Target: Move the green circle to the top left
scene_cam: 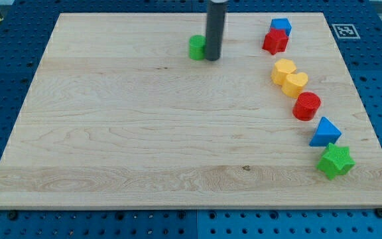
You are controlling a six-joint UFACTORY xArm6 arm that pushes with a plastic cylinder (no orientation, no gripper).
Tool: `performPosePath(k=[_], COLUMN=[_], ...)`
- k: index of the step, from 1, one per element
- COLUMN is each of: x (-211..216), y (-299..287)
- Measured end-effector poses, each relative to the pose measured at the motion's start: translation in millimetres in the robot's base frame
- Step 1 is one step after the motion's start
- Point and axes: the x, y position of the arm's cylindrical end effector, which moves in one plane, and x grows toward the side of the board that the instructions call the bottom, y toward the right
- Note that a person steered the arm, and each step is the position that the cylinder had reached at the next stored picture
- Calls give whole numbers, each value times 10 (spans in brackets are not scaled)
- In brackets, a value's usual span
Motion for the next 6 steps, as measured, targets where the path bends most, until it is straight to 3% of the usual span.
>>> performPosePath(k=[2,3,4,5,6], x=[-282,-249,194,87,-32], y=[-1166,-1218,-654,-308,-487])
